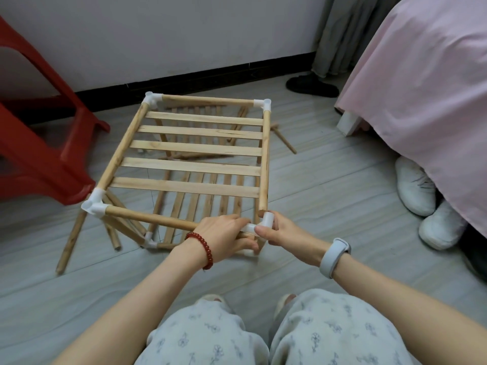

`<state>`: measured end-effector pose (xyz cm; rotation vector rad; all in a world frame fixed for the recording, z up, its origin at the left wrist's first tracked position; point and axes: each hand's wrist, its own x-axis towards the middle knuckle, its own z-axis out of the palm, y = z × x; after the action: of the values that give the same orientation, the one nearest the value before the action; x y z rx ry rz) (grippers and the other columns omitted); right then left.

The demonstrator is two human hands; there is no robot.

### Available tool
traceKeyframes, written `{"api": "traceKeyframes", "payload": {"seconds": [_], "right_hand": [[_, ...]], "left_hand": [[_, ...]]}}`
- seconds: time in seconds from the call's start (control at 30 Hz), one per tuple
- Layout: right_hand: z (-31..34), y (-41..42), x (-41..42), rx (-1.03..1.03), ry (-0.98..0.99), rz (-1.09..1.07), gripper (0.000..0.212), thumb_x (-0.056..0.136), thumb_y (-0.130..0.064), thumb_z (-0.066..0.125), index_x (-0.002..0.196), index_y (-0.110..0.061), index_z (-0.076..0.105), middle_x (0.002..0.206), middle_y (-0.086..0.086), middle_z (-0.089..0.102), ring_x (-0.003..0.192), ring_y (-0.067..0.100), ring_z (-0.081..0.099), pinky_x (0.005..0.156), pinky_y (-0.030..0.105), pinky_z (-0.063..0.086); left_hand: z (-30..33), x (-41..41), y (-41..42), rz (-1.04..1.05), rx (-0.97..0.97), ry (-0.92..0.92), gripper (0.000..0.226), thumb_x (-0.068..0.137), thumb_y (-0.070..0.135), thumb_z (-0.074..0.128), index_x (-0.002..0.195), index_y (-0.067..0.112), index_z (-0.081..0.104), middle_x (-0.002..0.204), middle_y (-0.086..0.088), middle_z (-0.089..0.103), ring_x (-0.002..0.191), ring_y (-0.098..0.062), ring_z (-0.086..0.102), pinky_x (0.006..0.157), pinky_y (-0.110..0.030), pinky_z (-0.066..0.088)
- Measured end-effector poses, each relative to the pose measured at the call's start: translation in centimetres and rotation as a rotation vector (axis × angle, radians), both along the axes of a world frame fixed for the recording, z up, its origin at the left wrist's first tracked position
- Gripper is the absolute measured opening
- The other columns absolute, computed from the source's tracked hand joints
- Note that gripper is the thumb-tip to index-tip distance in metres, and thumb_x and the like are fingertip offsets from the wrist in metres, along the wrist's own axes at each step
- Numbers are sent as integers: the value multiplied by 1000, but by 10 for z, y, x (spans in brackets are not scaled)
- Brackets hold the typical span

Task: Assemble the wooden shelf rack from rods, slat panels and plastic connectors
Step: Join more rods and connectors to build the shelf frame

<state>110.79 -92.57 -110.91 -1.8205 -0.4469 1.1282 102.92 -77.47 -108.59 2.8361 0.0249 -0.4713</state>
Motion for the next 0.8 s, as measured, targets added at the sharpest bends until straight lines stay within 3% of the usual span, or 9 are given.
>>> {"api": "traceKeyframes", "payload": {"seconds": [0.13, 0.27, 0.5, 0.63, 0.8], "right_hand": [[3, -8, 5, 22, 66, -19, 44, 98, -21, 45, 138, -12, 29, 116, 4, 52, 95, 6, 57, 96, 30, 43], [1, -8, 8, 1, 44, 44, 46, 98, -23, 43, 140, -13, 26, 102, -1, 56, 106, 16, 53, 107, 40, 38], [-1, -9, 7, 13, 15, 57, 48, 98, -24, 42, 142, -12, 24, 101, -4, 56, 112, 17, 51, 107, 41, 37], [-1, -9, 6, 23, 17, 38, 47, 99, -23, 42, 141, -12, 25, 101, -3, 56, 108, 16, 53, 107, 40, 38], [2, -9, 6, 26, 44, 20, 48, 99, -22, 41, 143, -13, 23, 105, -4, 53, 99, 9, 56, 105, 34, 41]], "left_hand": [[6, 4, 11, -61, 8, -12, 43, 92, 49, 41, 124, 22, 53, 102, 3, 50, 88, -16, 56, 73, -27, 46], [6, 8, 11, -99, -18, -3, 33, 96, 38, 42, 124, 23, 52, 96, 5, 43, 83, -14, 50, 68, -26, 40], [0, 7, 13, -95, 15, -28, 30, 95, 43, 42, 115, 24, 54, 94, 6, 47, 82, -13, 49, 64, -23, 35], [-3, 5, 18, -100, 83, -50, 29, 93, 51, 38, 109, 31, 53, 93, 8, 58, 81, -12, 55, 59, -23, 37], [-5, 5, 17, -113, 125, -59, 30, 94, 52, 36, 107, 30, 51, 87, 10, 56, 73, -11, 50, 57, -23, 36]]}}
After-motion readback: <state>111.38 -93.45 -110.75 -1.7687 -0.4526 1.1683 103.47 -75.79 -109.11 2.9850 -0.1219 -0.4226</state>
